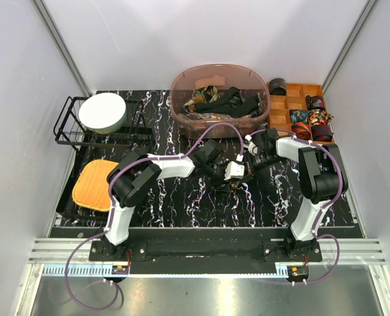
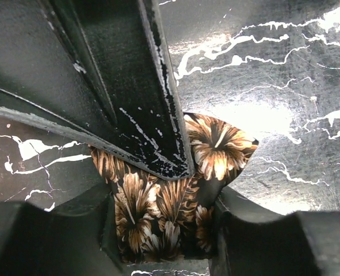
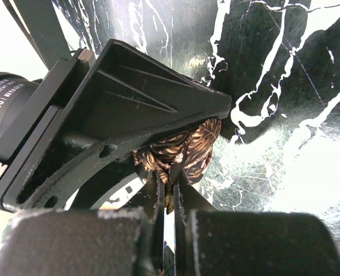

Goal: Roll the ties
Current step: Pick up the tie at the center of the board.

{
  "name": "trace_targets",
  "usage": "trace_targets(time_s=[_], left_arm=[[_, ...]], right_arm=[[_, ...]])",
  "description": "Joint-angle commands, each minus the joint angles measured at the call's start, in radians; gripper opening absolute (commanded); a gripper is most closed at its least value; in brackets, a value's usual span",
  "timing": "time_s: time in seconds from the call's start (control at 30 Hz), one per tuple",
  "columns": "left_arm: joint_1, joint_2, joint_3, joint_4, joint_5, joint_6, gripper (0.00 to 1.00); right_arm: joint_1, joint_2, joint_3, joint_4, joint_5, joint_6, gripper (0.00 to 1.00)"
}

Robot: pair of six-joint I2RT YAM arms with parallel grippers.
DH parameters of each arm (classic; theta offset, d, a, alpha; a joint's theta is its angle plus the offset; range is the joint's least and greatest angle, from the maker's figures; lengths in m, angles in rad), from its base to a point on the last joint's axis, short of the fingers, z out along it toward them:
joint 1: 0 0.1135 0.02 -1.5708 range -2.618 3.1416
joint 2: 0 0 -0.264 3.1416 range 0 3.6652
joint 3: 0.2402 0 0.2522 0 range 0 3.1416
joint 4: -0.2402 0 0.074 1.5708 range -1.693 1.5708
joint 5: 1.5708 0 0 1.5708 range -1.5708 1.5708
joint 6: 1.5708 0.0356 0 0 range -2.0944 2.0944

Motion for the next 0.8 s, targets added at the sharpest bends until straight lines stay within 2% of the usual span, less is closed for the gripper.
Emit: trace_targets(time_s=[0.0,0.03,0.07,0.27,0.5,0.63,0.77], left_arm=[[-0.002,0.051,-0.045,-0.099,-0.147,0.014,0.58],[-0.002,0.036,-0.05,-0.089,-0.153,0.011,0.9],[0.0,0.019,-0.06,-0.06,-0.162,-0.011,0.99],[0.003,-0.068,-0.014,-0.134,-0.254,-0.053,0.99],[0.038,-0.205,-0.083,-0.178,-0.314,-0.088,0.99],[0.061,-0.261,-0.08,-0.229,-0.337,-0.102,0.99],[0.087,-0.355,-0.077,-0.285,-0.284,-0.113,0.99]], right_arm=[[-0.001,-0.05,0.057,-0.029,-0.002,-0.013,0.0],[-0.001,-0.052,0.061,-0.035,0.015,-0.018,0.0],[0.0,-0.055,0.07,-0.049,0.024,-0.019,0.0],[-0.016,-0.075,0.139,-0.202,0.09,-0.102,0.0],[-0.092,-0.096,0.219,-0.441,0.193,-0.286,0.0],[-0.151,-0.113,0.268,-0.564,0.225,-0.36,0.0],[-0.3,-0.118,0.398,-0.684,0.265,-0.43,0.0]])
